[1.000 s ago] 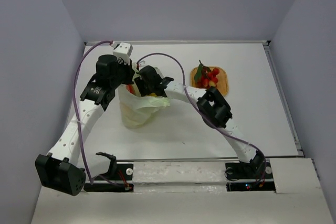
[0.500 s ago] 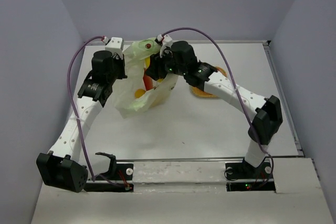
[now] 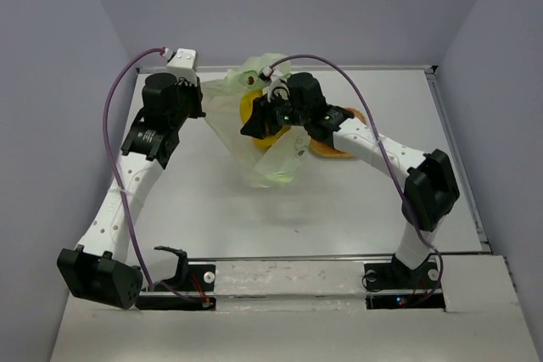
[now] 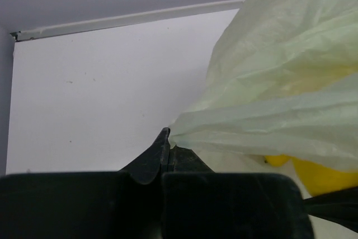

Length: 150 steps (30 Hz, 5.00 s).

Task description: Take the fake fruits out of the plastic bag

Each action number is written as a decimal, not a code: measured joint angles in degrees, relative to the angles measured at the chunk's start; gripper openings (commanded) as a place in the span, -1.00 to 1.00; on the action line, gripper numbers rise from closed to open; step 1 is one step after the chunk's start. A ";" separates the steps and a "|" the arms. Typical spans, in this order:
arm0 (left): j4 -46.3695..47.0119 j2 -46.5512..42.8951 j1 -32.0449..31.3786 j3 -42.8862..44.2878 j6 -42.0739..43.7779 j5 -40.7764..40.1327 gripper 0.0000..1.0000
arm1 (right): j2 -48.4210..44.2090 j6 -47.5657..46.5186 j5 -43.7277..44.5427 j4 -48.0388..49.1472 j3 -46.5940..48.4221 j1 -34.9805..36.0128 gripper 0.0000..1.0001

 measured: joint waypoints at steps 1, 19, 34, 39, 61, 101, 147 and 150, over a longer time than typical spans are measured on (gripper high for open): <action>0.00 -0.02 0.00 0.15 0.00 0.17 -1.00 | 0.96 0.26 -0.09 0.17 0.02 0.00 -0.78; -0.90 0.13 0.07 10.80 2.93 -9.22 -1.00 | -2.89 -1.86 -12.13 -0.31 2.69 2.32 -0.84; -3.17 2.40 0.00 9.35 2.29 -6.67 -1.00 | -7.28 6.97 -8.81 6.80 1.11 -6.54 -0.98; -3.08 2.29 0.00 8.41 2.32 -6.34 -1.00 | -8.87 13.60 -3.19 3.74 -4.02 -26.82 -0.90; -3.13 1.95 0.00 7.17 2.32 -5.99 -1.00 | -1.64 9.22 3.91 -12.96 -9.40 -36.13 -0.56; -3.04 1.95 0.00 7.15 2.32 -4.85 -1.00 | 6.64 -0.90 14.27 -24.92 2.05 -30.71 0.86; -2.97 1.62 0.00 5.35 2.34 -3.39 -1.00 | 10.75 -3.48 29.22 -28.35 1.86 -30.71 1.00; -2.97 1.62 0.00 5.35 2.34 -3.34 -1.00 | 10.75 -3.48 29.31 -28.35 1.86 -30.71 1.00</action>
